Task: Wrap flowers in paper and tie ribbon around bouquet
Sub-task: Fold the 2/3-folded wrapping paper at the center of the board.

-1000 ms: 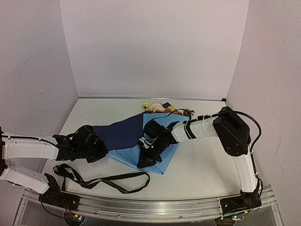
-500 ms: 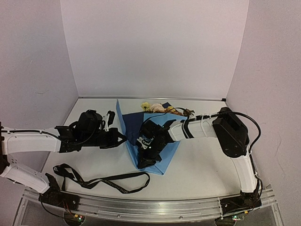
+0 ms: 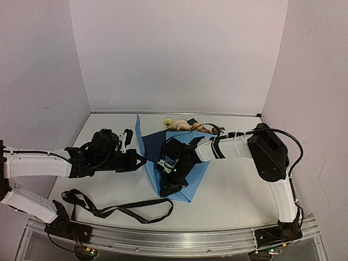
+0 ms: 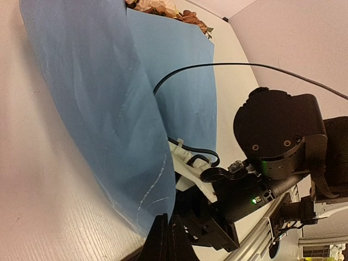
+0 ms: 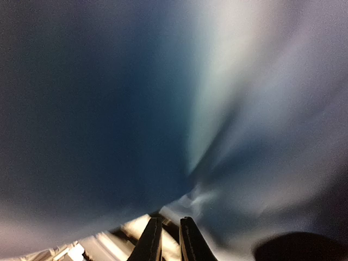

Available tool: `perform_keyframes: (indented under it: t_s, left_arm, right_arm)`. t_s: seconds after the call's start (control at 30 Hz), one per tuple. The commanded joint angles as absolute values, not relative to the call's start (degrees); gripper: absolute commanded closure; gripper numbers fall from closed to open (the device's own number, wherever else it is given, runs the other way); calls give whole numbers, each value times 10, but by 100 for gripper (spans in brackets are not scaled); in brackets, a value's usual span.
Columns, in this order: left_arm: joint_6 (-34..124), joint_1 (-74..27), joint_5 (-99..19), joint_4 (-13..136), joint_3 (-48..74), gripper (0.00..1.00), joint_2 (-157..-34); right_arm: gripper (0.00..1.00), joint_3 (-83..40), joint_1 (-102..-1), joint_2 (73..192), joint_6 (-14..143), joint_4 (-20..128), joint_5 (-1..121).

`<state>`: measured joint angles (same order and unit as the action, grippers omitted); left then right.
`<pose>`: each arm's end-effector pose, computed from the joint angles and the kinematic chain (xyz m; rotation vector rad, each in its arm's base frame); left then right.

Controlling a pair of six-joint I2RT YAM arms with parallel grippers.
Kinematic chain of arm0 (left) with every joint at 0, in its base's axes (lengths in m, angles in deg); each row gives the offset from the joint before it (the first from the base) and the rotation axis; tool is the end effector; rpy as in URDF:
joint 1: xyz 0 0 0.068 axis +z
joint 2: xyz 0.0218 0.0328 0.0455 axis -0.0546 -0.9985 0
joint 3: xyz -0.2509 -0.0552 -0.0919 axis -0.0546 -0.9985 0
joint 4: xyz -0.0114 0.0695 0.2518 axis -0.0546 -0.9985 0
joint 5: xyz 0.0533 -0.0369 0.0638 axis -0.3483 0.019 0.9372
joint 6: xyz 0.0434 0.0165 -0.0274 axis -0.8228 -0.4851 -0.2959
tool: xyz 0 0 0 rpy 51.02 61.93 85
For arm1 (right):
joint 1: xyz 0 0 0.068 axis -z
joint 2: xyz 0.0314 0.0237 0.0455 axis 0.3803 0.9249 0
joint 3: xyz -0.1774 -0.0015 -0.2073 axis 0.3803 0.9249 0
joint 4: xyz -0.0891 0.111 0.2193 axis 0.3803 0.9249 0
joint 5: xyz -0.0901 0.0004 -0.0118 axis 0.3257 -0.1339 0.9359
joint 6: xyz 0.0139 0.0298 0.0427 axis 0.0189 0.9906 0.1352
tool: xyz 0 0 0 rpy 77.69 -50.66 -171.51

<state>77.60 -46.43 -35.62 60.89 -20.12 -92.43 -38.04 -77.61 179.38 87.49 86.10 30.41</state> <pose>0.1738 -0.2075 0.2254 0.1537 2.2893 -0.9907 0.2411 0.3850 0.1342 0.7948 -2.6796 -1.0537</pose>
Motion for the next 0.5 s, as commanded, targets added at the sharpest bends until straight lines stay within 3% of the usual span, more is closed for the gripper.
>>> perform_keyframes:
  t_s: [0.0, 0.2, 0.47]
  left_arm:
    - [759, -466, -369, 644, -195, 100, -920]
    - [719, -471, -409, 650, -159, 100, -956]
    - [652, -500, -433, 610, -58, 100, -1043]
  right_arm:
    - [88, -379, -771, 1706, 840, 880, 247]
    - [88, -341, -751, 1646, 857, 883, 249]
    - [89, -188, -682, 1548, 927, 887, 400]
